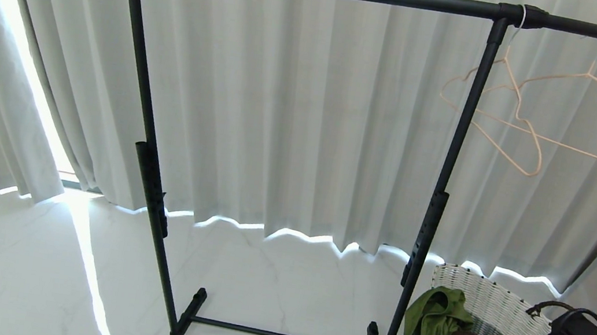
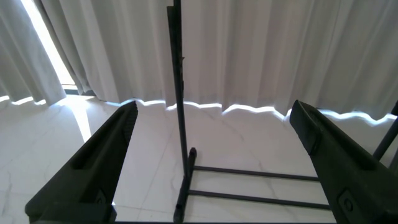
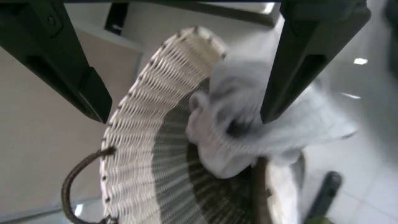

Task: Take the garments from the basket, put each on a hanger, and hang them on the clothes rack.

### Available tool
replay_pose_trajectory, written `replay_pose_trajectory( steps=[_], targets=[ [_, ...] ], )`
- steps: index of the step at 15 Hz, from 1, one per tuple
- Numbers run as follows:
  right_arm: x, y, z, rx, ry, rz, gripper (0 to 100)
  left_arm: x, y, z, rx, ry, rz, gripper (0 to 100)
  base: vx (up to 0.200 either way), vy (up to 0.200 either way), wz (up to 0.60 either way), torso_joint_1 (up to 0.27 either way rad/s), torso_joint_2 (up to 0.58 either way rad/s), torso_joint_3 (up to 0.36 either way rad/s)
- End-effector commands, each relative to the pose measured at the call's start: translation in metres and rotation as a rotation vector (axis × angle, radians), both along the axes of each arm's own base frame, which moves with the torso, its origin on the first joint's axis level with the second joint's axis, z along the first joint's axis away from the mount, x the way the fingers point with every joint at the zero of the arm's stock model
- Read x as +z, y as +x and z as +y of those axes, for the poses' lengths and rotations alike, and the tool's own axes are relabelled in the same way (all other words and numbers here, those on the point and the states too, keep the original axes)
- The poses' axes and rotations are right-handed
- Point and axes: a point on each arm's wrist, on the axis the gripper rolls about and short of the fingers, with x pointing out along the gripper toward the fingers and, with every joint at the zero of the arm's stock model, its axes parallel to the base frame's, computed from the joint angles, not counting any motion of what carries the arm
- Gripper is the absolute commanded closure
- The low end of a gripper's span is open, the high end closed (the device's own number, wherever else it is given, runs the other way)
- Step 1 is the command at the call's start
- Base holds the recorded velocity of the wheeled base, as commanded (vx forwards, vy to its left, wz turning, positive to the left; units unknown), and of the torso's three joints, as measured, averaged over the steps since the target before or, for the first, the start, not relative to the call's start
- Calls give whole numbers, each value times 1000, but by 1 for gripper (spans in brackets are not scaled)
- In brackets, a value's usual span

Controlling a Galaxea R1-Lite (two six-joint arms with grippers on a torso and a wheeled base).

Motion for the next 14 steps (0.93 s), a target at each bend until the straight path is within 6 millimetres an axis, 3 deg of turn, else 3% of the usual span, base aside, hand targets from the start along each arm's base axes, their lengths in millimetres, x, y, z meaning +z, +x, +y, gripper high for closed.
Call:
replay_pose_trajectory(
  steps=[1, 5, 13, 14],
  targets=[
    [-37, 23, -4, -13, -47, 79, 0, 0, 0, 0, 0, 0, 0, 0, 0, 0, 0, 0, 0, 0],
    [-49, 31, -6, -41, -87, 76, 0, 0, 0, 0, 0, 0, 0, 0, 0, 0, 0, 0, 0, 0],
    [-46, 34, -14, -75, -88, 23, 0, 0, 0, 0, 0, 0, 0, 0, 0, 0, 0, 0, 0, 0],
    [-45, 33, -14, -76, -88, 22, 100, 0, 0, 0, 0, 0, 0, 0, 0, 0, 0, 0, 0, 0]
  ],
)
